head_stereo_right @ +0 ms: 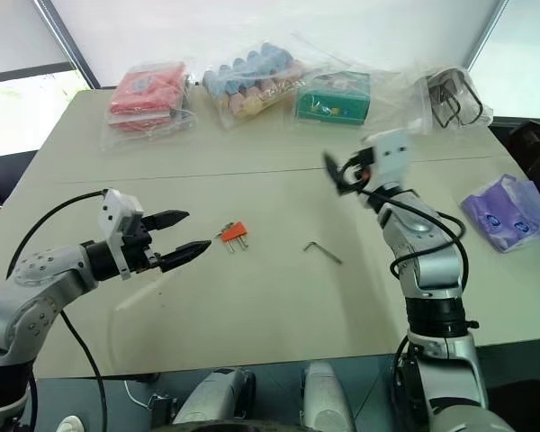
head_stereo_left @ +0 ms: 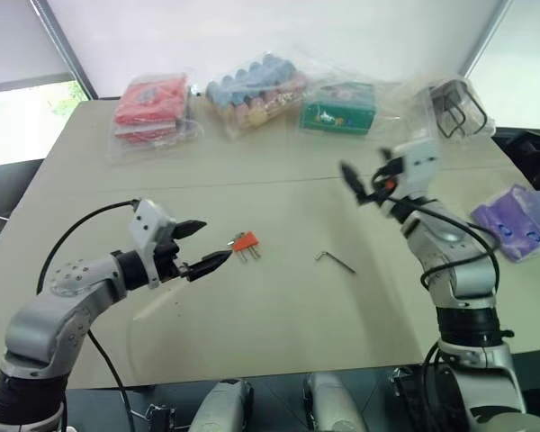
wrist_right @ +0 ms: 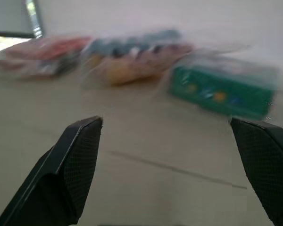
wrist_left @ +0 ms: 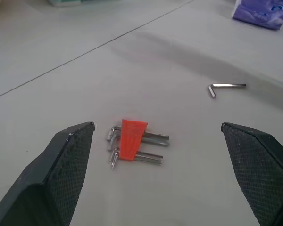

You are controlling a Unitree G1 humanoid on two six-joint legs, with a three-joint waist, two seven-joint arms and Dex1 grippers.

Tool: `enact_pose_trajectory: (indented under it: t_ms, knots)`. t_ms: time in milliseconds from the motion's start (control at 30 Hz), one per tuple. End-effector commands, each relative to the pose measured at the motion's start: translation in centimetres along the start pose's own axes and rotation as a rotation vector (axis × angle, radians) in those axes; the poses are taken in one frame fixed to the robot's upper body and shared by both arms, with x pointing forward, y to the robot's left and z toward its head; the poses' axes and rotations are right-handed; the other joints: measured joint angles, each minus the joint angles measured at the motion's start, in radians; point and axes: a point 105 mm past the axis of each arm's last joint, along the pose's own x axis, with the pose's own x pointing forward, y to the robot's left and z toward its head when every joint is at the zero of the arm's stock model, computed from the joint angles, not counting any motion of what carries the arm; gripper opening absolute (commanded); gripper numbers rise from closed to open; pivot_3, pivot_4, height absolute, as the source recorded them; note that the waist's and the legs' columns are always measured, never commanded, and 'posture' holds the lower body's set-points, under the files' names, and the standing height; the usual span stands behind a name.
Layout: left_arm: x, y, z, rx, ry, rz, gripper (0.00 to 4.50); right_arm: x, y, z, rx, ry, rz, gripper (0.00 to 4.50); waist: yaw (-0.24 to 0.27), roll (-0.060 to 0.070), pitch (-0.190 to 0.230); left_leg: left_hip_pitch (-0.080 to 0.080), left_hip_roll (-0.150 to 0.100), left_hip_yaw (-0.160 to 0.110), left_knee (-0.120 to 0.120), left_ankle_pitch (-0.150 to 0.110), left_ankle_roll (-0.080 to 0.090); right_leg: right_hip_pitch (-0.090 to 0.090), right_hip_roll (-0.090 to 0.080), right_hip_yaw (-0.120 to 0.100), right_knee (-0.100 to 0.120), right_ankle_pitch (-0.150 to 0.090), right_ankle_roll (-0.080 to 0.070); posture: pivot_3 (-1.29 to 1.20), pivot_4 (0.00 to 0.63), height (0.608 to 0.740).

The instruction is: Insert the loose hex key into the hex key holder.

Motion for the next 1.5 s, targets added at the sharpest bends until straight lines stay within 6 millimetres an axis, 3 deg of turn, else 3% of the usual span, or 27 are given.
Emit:
enact_pose_trajectory:
  t_ms: [33,333,600,833,1500]
  knots:
    - [-0.8,0.1,0.9,0.02,-0.014,0.006,4.5,1.0,2.8,-0.5,-0.061,0.081,0.27,4.44,-0.002,0.0,0.0,0.0,0.0,0.0,0.0,0.0,0.0,0.0,0.0,0.0,0.0,0.0,0.0,0.0,0.15,0.74]
    - [-2.1,-0.1,0.9,0.012,-0.002,0.049,4.5,4.9,7.1,-4.6,-0.278,0.261,0.608,4.44,-0.007,0.0,0.0,0.0,0.0,0.0,-0.001,0.003,-0.005,-0.002,0.0,0.0,0.0,0.0,0.0,0.0,0.15,0.74]
    - [-3.8,-0.2,0.9,-0.002,0.019,0.094,4.5,6.6,10.1,-6.4,-0.363,0.277,0.687,4.44,-0.006,0.0,0.0,-0.001,0.0,0.0,-0.001,0.003,-0.006,-0.002,-0.001,0.0,0.0,0.0,-0.001,0.0,0.15,0.74]
    - [-4.1,-0.3,0.9,-0.005,0.03,0.094,4.5,7.0,11.4,-6.6,-0.387,0.275,0.737,4.44,-0.009,-0.001,0.0,0.0,0.0,0.0,-0.001,0.003,-0.006,-0.002,0.0,-0.001,0.001,0.001,-0.001,0.0,0.15,0.74]
    - [-4.0,-0.7,0.9,0.0,0.026,0.105,4.5,5.6,15.7,-7.8,-0.355,0.303,0.892,4.44,-0.032,0.0,0.0,0.0,0.001,-0.001,-0.002,0.003,-0.007,-0.003,0.001,-0.001,0.001,0.001,-0.001,0.0,0.15,0.74]
